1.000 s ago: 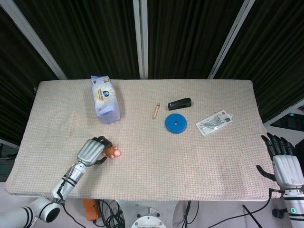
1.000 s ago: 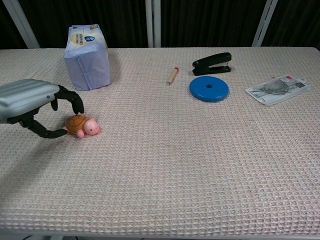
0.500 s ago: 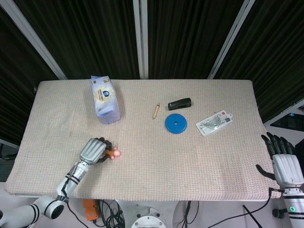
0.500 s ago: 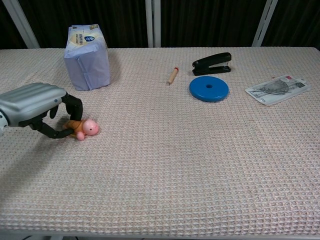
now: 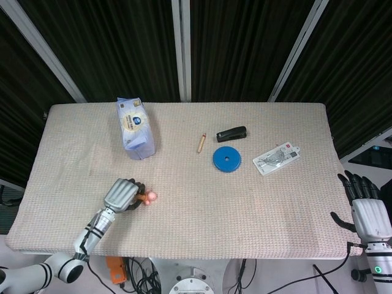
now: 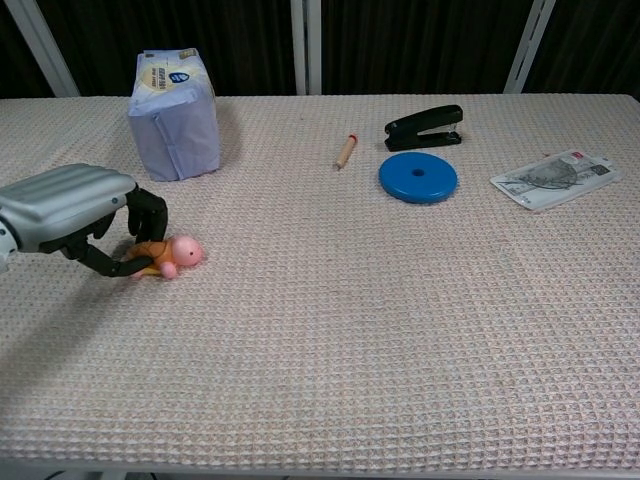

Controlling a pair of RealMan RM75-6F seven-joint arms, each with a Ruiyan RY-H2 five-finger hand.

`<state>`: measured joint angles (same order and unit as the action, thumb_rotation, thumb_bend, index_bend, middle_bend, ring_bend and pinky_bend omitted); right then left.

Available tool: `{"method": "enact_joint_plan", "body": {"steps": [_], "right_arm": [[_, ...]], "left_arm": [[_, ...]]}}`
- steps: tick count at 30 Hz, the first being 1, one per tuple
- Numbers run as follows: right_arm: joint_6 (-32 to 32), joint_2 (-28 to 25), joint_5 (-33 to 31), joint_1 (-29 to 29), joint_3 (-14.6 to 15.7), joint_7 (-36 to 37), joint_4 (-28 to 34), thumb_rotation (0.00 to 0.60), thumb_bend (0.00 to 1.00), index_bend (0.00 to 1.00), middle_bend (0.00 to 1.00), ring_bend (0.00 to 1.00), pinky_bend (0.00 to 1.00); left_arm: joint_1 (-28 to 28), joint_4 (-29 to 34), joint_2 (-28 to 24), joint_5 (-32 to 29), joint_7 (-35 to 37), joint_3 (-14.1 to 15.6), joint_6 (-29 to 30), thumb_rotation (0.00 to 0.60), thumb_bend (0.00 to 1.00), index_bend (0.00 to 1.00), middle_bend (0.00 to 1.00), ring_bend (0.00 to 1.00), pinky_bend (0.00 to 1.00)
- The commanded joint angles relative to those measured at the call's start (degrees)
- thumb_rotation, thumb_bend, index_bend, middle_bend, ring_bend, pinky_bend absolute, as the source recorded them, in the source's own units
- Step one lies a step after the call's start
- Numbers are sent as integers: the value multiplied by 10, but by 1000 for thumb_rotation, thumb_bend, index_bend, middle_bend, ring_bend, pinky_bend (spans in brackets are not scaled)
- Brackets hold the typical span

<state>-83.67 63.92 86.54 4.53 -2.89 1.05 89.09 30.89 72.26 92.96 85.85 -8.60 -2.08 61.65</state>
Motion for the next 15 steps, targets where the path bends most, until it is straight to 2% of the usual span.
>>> {"method": "enact_joint_plan", "body": {"steps": [1,9,15], "right_arm": [[0,0,1,0,0,-1,0,600,144,0,0,0,0],[2,2,-3,2,-2,-10,4,600,148,0,0,0,0],[6,3,-7,2,-1,-15,6,600,148,0,0,0,0]], "left_arm": [[-2,22,-14,3,-19,3,8,600,265,326,333,189,419],[-3,62,-32,-22,-50,-3,0,600,263,330,329,182,424],[7,53,-27,-25,-41,-2,-17,600,265,357,349,229,435]]}}
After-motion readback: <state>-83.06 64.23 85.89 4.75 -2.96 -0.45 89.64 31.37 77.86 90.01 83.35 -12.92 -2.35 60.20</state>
